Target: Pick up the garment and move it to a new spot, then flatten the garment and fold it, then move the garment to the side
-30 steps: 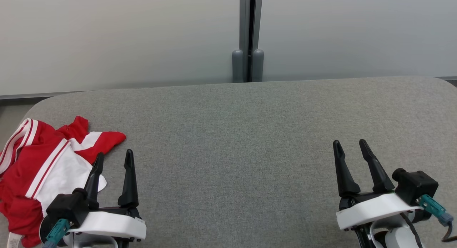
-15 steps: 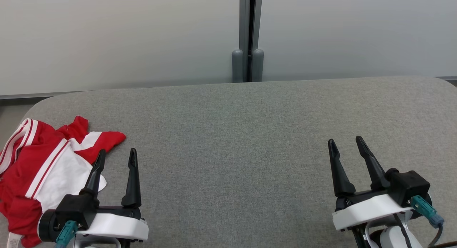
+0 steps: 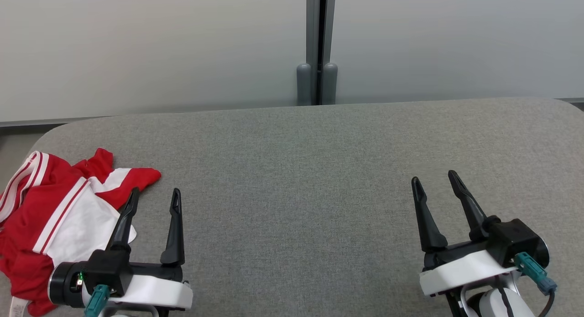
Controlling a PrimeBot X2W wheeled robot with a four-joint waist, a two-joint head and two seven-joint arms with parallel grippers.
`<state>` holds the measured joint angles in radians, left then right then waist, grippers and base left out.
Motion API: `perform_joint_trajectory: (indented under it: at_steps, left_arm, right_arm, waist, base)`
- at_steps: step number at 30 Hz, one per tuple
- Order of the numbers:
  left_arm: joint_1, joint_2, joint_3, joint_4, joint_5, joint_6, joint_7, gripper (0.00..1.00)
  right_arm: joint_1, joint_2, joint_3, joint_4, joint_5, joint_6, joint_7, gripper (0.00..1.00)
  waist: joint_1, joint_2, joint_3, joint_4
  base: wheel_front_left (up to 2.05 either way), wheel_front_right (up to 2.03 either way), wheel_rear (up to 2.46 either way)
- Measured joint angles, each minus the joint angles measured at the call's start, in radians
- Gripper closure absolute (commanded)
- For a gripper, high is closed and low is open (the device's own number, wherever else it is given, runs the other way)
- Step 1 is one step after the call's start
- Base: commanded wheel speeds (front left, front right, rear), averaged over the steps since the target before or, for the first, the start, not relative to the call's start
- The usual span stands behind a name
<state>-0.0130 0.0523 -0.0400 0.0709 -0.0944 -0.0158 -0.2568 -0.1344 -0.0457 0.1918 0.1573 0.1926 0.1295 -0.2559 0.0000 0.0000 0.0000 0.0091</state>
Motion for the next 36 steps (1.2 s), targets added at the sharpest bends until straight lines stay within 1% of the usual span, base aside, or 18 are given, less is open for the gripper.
perform_joint_trajectory:
  at_steps: [4,11,30,36]
  left_arm:
    - [0.0,0.0,-0.002,-0.001,0.022,0.001,-0.005,0.0]
    - [0.0,-0.001,-0.001,0.001,0.022,0.0,-0.005,0.0]
    - [-0.001,-0.002,0.0,0.009,0.004,-0.005,-0.005,0.0]
    - [-0.002,-0.003,0.004,0.016,-0.013,-0.005,-0.005,0.0]
  right_arm:
    - [0.0,0.0,0.007,-0.003,-0.018,0.0,-0.006,0.0]
    - [-0.001,0.0,0.007,-0.002,-0.016,0.0,-0.006,0.0]
    - [-0.005,0.0,0.001,0.008,0.011,0.0,-0.006,0.0]
    - [-0.004,0.0,0.004,0.009,0.018,0.0,-0.006,0.0]
  waist:
    - [0.0,0.0,0.001,0.0]
    - [0.0,0.0,0.003,-0.002]
    - [0.0,0.0,0.005,0.002]
    - [0.0,0.0,0.006,0.016]
  base:
    - [0.0,0.0,0.0]
    - [0.0,0.0,0.0]
    - [0.0,0.0,0.0]
    - [0.0,0.0,0.0]
